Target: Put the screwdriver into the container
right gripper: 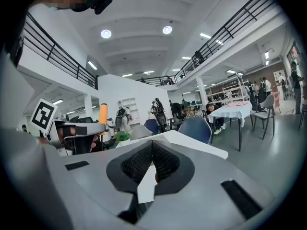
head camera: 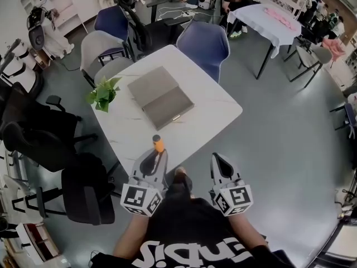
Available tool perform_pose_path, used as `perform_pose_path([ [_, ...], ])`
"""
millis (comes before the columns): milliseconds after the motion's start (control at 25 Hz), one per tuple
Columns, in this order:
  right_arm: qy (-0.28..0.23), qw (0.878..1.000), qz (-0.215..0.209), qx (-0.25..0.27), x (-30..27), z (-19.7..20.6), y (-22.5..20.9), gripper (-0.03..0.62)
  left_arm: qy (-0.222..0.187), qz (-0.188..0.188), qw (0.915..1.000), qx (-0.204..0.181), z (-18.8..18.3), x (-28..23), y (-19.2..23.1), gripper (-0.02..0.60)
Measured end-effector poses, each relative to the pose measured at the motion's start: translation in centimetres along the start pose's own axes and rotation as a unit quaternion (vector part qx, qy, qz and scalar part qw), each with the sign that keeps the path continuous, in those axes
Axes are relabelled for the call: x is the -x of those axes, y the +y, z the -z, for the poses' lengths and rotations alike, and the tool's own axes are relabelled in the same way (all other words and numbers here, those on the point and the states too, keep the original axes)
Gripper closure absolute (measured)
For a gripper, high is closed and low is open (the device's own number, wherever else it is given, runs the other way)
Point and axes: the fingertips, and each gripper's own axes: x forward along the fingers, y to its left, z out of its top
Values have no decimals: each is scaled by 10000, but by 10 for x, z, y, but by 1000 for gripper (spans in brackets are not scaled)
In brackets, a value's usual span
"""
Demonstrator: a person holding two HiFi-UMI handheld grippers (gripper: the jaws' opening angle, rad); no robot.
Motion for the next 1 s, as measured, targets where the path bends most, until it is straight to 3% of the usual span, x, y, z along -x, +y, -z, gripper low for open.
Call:
perform_pose_path([
  [560, 170, 9995, -226, 126, -138, -31, -17, 585, 279, -24, 9996, -53, -8, -90, 93, 505],
  [1000, 248, 9990, -371, 59, -178, -46, -25, 585, 358, -2, 9994, 26, -22, -120, 111, 505],
])
